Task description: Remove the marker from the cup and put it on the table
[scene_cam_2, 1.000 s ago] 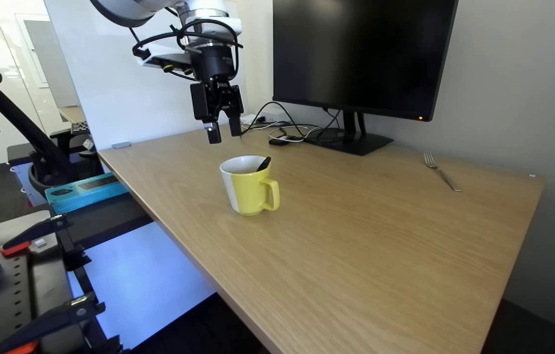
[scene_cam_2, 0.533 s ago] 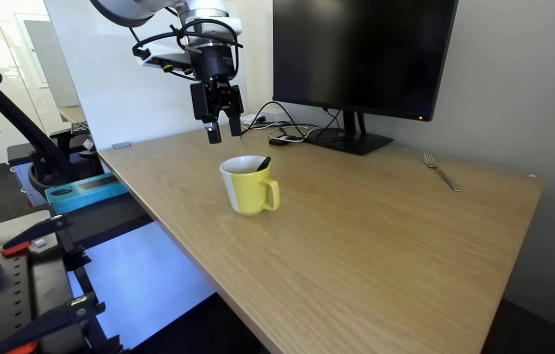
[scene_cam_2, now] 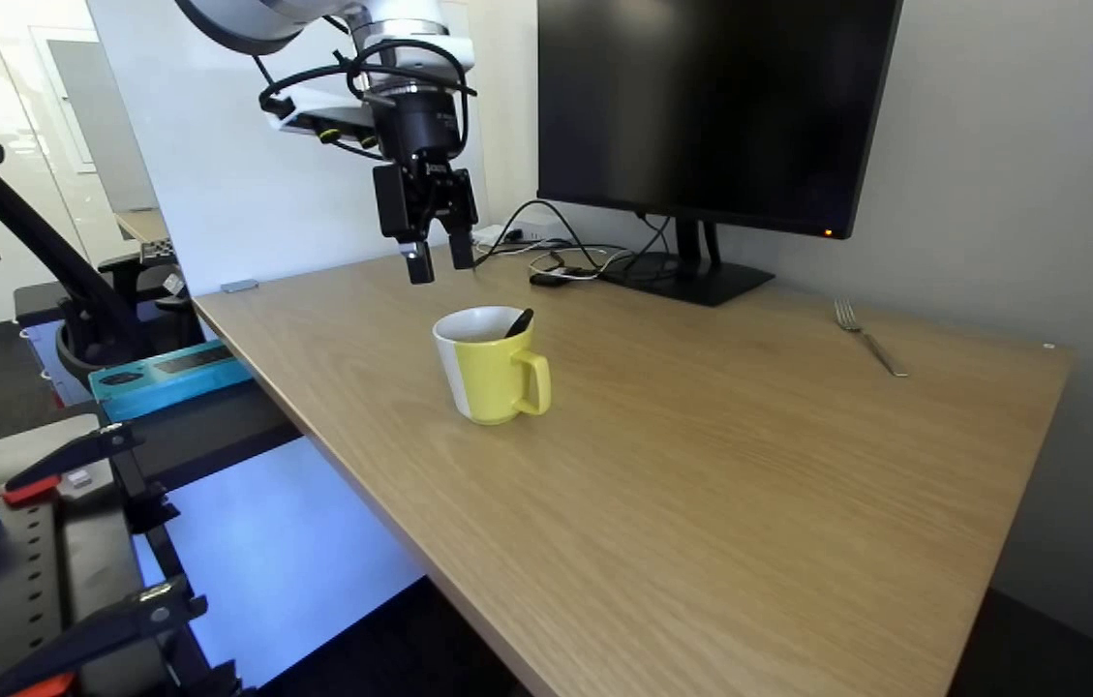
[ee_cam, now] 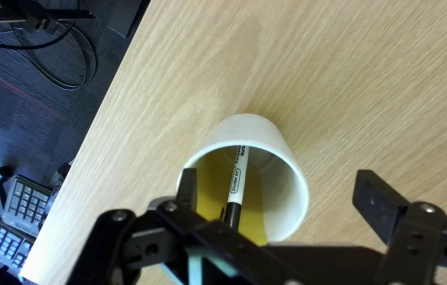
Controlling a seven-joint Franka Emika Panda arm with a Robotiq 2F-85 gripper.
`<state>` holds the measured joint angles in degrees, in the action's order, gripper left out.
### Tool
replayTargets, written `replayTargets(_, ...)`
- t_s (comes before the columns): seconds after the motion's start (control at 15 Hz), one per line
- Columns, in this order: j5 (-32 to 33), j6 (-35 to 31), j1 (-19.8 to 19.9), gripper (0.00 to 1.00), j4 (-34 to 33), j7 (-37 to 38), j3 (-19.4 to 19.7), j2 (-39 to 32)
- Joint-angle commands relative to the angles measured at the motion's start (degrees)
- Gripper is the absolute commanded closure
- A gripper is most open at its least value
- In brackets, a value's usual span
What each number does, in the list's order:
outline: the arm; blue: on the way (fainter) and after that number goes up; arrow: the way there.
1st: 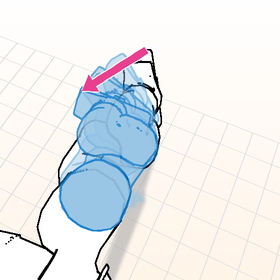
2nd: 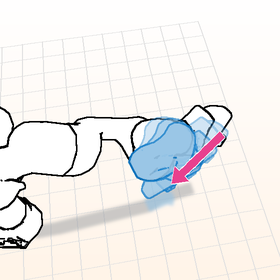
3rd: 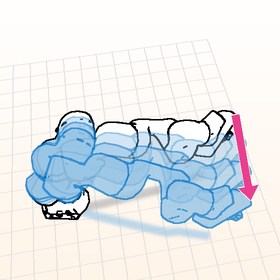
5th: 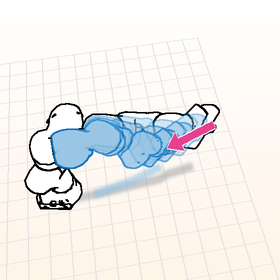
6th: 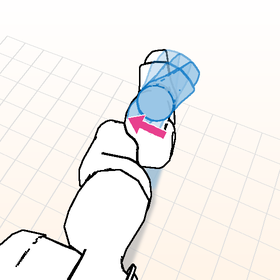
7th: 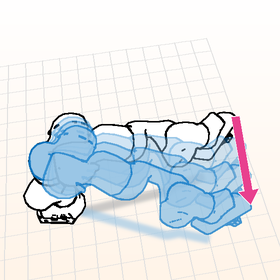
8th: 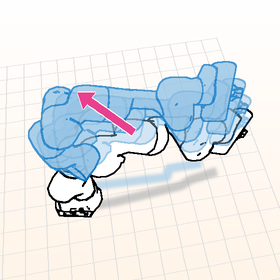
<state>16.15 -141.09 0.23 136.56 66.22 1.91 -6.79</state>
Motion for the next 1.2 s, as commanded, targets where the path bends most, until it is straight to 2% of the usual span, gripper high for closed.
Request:
replayTargets(0.0,1.2,-0.98,-0.6,0.0,0.39,0.66,1.2,-0.05)
replayTargets(0.47,3.7,-1.37,-0.47,0.0,0.96,1.53,2.73,-0.41)
replayTargets(0.73,4.99,-1.45,-0.53,0.19,1.1,1.83,2.95,-0.6)
replayTargets(0.8,5.43,-1.46,-0.54,0.28,1.09,1.99,2.98,-0.66)
replayTargets(0.93,6.32,-1.5,-0.53,0.27,0.99,2.46,3.07,-0.7)
replayTargets(1.0,6.94,-1.48,-0.5,0.3,0.86,2.77,3.17,-0.76)
replayTargets(1.13,8.4,-1.36,-0.2,0.26,0.22,3.22,3.65,-1.04)
